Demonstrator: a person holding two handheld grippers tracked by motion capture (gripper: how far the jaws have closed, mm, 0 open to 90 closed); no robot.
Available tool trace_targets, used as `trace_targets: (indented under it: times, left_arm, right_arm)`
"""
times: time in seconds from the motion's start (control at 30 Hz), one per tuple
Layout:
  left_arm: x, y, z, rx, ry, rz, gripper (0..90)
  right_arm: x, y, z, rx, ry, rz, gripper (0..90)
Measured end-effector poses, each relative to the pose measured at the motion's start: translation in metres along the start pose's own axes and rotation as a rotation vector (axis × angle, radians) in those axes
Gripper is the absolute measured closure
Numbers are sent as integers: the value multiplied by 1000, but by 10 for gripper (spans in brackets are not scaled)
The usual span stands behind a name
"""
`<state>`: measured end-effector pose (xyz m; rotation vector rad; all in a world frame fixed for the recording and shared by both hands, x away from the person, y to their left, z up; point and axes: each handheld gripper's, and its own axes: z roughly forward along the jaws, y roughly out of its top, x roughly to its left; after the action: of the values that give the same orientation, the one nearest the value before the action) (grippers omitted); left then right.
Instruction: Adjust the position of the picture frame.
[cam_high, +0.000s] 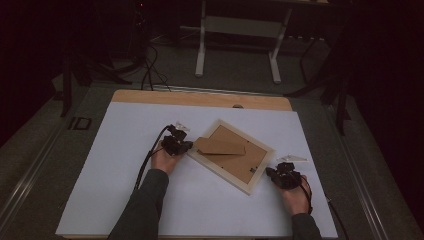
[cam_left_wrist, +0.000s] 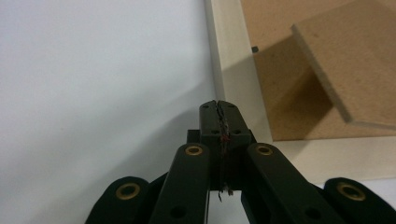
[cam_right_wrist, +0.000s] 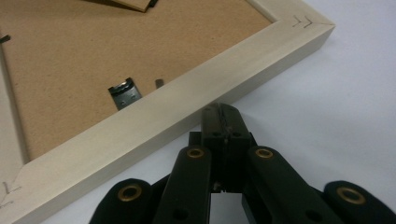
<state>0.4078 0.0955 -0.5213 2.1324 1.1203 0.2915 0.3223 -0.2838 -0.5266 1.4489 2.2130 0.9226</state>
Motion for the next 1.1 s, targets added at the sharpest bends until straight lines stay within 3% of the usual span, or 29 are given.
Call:
trace_targets:
  times: [0.47, 1.1]
  left_arm:
    - [1, -2, 6, 23, 4, -14, 900]
    - [0, -4, 7, 16, 7, -34, 900]
  right_arm:
    - [2, -1, -1, 5, 14, -1, 900]
    - [0, -1, 0, 7, 25, 12, 899]
